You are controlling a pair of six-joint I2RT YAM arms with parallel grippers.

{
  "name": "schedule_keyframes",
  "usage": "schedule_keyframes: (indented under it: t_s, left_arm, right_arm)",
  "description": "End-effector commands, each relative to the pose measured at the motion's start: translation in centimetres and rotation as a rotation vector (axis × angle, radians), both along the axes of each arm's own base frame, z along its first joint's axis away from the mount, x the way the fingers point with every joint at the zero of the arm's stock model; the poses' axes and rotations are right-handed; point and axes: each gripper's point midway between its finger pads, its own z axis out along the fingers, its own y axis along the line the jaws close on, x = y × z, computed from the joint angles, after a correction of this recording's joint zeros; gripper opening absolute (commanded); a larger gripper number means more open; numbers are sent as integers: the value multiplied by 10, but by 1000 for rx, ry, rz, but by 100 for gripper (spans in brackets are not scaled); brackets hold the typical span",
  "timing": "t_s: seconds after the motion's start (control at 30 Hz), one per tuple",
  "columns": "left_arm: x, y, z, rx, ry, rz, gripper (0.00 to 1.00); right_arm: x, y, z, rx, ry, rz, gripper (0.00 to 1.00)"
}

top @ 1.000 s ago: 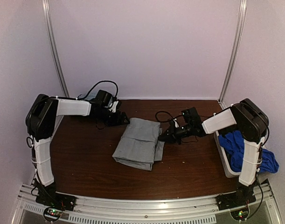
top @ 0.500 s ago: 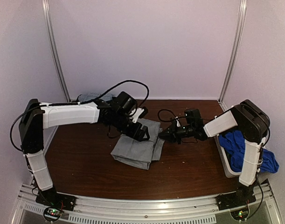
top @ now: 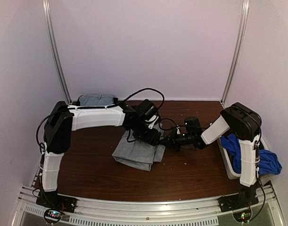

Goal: Fold and stack the mixed laundry pile
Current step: Smooth out the square-folded shirt at the center of the board.

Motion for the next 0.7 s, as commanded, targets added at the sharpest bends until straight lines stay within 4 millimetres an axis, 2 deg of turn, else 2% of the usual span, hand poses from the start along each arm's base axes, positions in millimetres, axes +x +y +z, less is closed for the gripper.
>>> schedule_keyframes:
  t_s: [0.0, 0.13, 0.3, 0.4, 0.57, 0.67]
  left_arm:
    - [10, 5, -18, 76, -5, 49, 73]
    - [12, 5, -27, 111, 3, 43, 68]
    - [9, 5, -30, 129, -4, 22, 54]
    - [5, 1, -20, 95, 2, 1, 38]
    - [-2, -6, 8, 26, -9, -49, 13]
    - [-7, -7, 20, -1, -6, -73, 3]
  right_arm:
    - [2, 2, -7, 25, 18, -29, 3]
    - [0, 3, -11, 38, 30, -35, 3]
    - [-2, 4, -16, 21, 41, -27, 3]
    - [-3, 4, -18, 8, 42, -22, 3]
    - [-6, 3, -24, 0, 55, -20, 2]
    - [-7, 3, -27, -3, 62, -22, 2]
